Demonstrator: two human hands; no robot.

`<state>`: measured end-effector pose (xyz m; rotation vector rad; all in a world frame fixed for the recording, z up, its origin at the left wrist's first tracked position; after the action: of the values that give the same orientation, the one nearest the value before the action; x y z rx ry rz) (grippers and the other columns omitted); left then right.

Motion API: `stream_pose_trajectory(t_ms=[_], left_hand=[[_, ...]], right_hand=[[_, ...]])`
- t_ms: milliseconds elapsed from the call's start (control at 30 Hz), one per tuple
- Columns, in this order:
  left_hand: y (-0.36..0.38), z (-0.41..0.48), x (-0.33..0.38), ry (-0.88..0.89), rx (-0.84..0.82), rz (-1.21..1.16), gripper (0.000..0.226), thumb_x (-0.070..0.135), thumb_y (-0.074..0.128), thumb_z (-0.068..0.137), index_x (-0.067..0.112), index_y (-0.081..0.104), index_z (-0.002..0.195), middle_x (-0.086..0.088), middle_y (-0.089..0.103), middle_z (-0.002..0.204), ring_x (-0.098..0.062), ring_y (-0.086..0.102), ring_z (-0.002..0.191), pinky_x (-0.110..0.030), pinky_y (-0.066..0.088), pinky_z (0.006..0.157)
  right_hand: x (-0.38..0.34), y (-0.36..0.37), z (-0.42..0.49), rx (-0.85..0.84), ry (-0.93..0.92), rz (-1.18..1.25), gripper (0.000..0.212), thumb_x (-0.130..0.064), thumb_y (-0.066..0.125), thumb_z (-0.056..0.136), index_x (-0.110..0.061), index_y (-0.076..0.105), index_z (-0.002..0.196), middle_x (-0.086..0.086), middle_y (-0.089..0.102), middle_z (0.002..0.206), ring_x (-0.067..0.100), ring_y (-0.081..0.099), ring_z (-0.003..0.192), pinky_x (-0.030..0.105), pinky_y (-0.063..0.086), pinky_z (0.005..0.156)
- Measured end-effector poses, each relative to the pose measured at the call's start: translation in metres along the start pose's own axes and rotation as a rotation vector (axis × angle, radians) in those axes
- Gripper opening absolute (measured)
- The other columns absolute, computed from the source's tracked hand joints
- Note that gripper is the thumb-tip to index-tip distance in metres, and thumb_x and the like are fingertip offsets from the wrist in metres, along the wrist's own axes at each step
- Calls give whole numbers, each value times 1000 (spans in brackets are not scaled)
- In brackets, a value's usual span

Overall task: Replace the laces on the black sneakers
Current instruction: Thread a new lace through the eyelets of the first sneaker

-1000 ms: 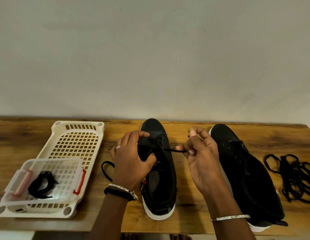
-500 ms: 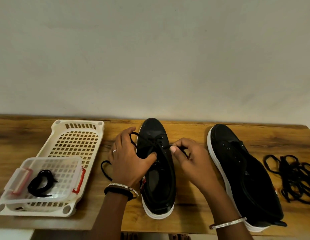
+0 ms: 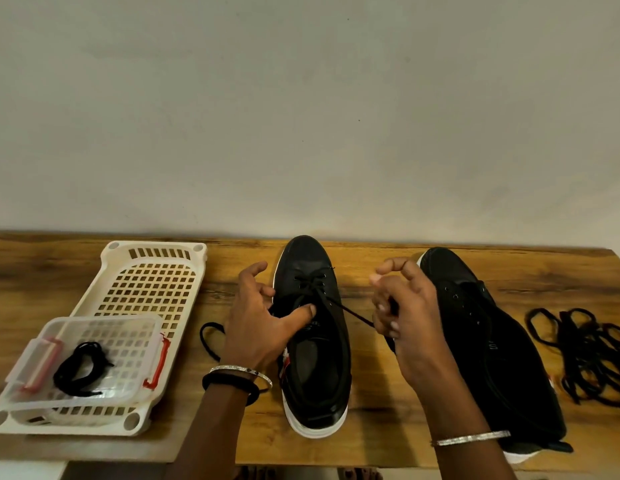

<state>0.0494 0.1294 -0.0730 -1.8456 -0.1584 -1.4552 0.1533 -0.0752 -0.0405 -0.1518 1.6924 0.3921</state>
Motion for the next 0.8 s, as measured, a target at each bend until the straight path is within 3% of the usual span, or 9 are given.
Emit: stream_pose_trajectory(t_ms=[100,167,300,400,500,567,633,700,800], left_hand=[[-1,-1,0,3,5,27,105,68,73,47,34,34,138,6,53,100,-7,58,89,-43,55,82],[-1,-1,0,3,6,49,103,72,68,47,35,36,137,7,54,99,-8,58,88,-42,56,81],[-1,0,-1,-11,-3,75,96,73,66,48,38,38,133,9,55,98,-9,58,87,-47,55,82],[2,0,-2,-25,-24,78,89,73,65,50,41,39,128,8,54,95,-12,58,87,-54,53,87],[4,-1,-1,-31,-34,89,87,73,62,51,41,40,129,9,53,96,-14,59,89,-57,50,91],[5,-2,0,-28,-37,93,84,73,60,53,41,40,129,9,57,99,-11,60,93,-56,50,92],[7,-2,0,-34,-43,94,78,71,61,55,45,39,125,11,61,107,-9,62,99,-55,49,95],[7,-3,1,-36,-45,93,75,69,63,56,47,39,123,11,63,114,-10,62,104,-54,48,97],[6,-4,4,-24,-26,108,78,67,63,57,41,42,127,10,61,121,-10,60,108,-54,48,98]], right_hand=[[-7,21,-3,-79,-218,-618,18,-12,69,89,-24,63,101,-8,59,71,0,53,61,12,42,56],[-5,38,-6,-149,-334,-914,8,-20,66,92,-24,68,98,-11,62,86,0,56,76,13,44,64],[6,39,-1,-208,-342,-1073,10,-25,59,99,-23,65,92,-11,62,91,10,50,94,22,40,71],[7,31,-3,-232,-188,-715,17,-20,53,103,-19,64,90,-14,66,86,6,58,88,23,44,69],[5,29,-7,-206,50,0,23,-10,44,105,-7,60,89,-5,72,84,4,66,77,17,51,64],[2,29,-7,-200,130,423,19,-10,42,102,-6,55,90,11,70,88,23,70,90,30,57,82],[2,22,-5,-167,182,720,20,-15,43,100,-9,54,84,10,57,74,28,62,77,40,52,92],[6,10,-2,-110,200,820,28,-20,40,100,-14,51,74,2,39,62,17,42,57,36,51,76],[8,-5,2,-47,158,641,26,-19,45,97,-17,47,71,-3,26,55,12,22,45,28,30,50]])
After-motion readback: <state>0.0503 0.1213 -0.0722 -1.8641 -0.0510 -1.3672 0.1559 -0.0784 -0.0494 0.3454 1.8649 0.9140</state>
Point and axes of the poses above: each hand's wrist, its own z-axis towards the middle knuckle, its own y-axis out of the palm, x = y × z, the point moved 9 cm from there along z, towards the middle knuckle
